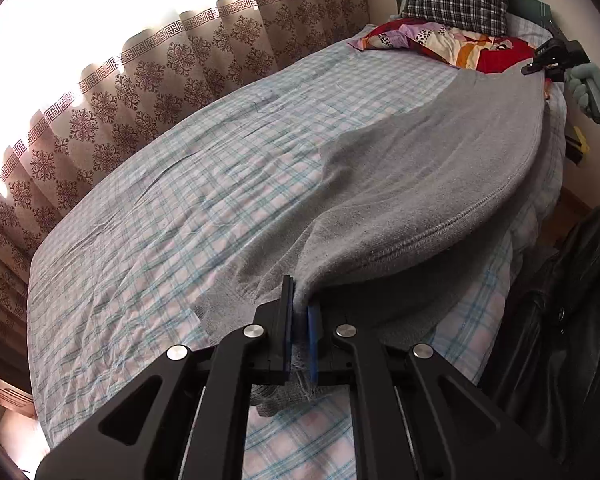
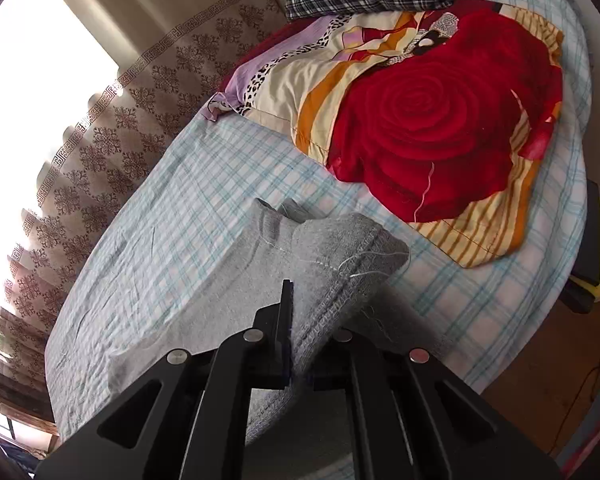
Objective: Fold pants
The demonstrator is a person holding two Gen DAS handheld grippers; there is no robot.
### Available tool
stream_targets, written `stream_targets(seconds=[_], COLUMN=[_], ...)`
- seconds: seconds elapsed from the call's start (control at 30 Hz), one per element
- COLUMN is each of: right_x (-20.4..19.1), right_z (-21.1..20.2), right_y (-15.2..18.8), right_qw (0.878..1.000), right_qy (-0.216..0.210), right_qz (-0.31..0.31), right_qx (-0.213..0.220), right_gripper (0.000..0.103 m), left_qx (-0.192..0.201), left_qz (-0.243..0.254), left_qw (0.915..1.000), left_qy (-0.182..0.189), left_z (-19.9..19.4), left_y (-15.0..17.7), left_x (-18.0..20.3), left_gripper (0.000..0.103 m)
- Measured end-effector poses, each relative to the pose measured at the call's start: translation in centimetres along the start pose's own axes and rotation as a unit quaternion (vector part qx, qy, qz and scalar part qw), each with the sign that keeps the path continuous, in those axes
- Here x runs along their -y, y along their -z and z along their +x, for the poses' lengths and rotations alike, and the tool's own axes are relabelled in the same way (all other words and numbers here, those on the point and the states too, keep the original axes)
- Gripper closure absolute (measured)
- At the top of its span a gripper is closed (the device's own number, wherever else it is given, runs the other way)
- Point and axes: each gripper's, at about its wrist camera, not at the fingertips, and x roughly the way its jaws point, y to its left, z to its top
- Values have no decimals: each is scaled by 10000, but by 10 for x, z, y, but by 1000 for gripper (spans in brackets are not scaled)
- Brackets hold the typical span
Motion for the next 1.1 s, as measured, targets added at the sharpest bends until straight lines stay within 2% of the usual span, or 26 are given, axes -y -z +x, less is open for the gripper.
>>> stream_targets(seconds=[0.17, 0.27, 0.37, 0.43, 0.47, 0.53, 0.57, 0.7, 0.8, 0.93, 1.0, 1.1], right_x=[3, 10, 14, 10, 8, 6, 7, 18, 5, -35, -56, -78], right_z=[-4, 2, 13, 17, 16, 10, 6, -12, -19, -17, -12, 4], right_y=[20, 27, 32, 37, 38, 38, 36, 26, 29, 45, 54, 68], right_qw=[9981, 9974, 9949, 9907, 9879, 9811, 9783, 9721, 9691, 9657, 9629, 9605], right_qy=[385, 517, 774, 1003, 1132, 1475, 1631, 1999, 1961, 1617, 1392, 1017], right_qz=[-450, -487, -639, -916, -1058, -1221, -1214, -968, -1167, -1785, -2127, -2529], right_qx=[143, 70, 7, 37, 85, 291, 403, 760, 933, 967, 904, 569], right_gripper=[100, 99, 98, 88, 84, 56, 51, 49, 49, 46, 40, 39], left_qx=[-255, -353, -417, -392, -396, -435, -469, -517, -432, -394, -417, -494], left_qz=[333, 367, 298, 178, 131, 12, -63, -446, -730, -493, -293, -313], left_qw=[9991, 9987, 9987, 9991, 9991, 9990, 9989, 9976, 9963, 9977, 9982, 9979], left_qy=[-86, -80, -44, 38, 43, 52, 18, -80, -98, -267, -317, -281], left_z=[14, 24, 30, 29, 28, 25, 23, 17, 14, 14, 10, 5], left_y=[16, 23, 29, 32, 34, 40, 43, 55, 53, 45, 46, 52], left_x=[14, 17, 16, 12, 9, 2, -3, -25, -38, -33, -30, -34], left_gripper=[97, 93, 79, 59, 55, 45, 44, 43, 39, 39, 39, 39])
